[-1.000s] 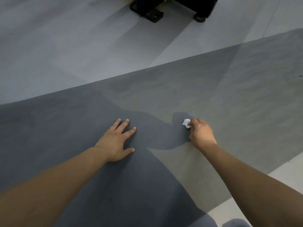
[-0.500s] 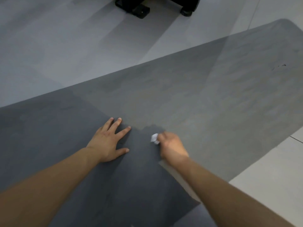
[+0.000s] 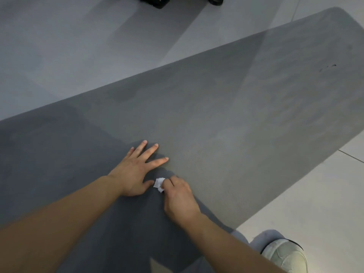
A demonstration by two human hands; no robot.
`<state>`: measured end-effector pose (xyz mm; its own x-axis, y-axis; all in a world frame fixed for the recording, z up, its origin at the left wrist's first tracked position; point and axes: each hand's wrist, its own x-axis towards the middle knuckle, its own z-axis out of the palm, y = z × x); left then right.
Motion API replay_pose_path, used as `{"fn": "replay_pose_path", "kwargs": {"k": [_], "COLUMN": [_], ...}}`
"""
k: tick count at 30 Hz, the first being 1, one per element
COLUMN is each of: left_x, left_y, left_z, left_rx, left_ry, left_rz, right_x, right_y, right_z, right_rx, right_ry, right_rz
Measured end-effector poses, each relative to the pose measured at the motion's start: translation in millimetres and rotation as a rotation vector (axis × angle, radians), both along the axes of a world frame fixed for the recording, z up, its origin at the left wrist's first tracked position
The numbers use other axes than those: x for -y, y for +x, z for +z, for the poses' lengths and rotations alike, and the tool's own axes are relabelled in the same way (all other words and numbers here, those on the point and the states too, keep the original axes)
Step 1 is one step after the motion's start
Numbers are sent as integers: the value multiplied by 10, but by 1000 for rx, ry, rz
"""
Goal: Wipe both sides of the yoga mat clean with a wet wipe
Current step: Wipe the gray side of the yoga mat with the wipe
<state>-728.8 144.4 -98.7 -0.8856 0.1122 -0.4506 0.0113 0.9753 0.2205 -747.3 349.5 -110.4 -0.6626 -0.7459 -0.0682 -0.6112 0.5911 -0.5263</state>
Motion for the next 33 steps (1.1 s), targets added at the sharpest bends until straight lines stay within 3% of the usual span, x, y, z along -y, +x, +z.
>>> {"fn": "replay_pose_path", "kwargs": {"k": [3, 5, 8, 12, 16, 20, 24, 27, 29, 31, 33], "left_x": [-37, -71, -129, -292, -414, -512, -577, -614, -632, -652, -701], "left_y": [-21, -37, -56, -124, -143, -124, -115, -143, -175, -184, -185], "left_z": [24, 59, 104, 50, -34, -46, -6, 48, 78, 97, 89], "left_rx": [33, 51, 62, -16, -104, -129, -96, -40, -18, -29, -46], "left_ry": [-15, -6, 43, 149, 99, 59, 29, 9, 12, 28, 55], "left_rz": [5, 32, 34, -28, -5, -10, 9, 28, 34, 16, -39], "right_x": [-230, -555, -1066, -1062, -686, -426, -701, -1239, -1541, -1563, -1367], "right_y": [-427, -910, -1485, -1474, -725, -24, -426, -1118, -1403, -1418, -1193], "right_z": [-61, -40, 88, 90, -125, 21, 22, 4, 66, 96, 68], "right_rx": [-10, -30, -120, -148, -56, -7, -88, -125, -153, -156, -115], "right_ry": [20, 11, 163, 175, 18, -5, 40, 53, 178, 235, 147], "right_rz": [67, -46, -254, -428, -280, -60, 76, -182, -359, -450, -443]}}
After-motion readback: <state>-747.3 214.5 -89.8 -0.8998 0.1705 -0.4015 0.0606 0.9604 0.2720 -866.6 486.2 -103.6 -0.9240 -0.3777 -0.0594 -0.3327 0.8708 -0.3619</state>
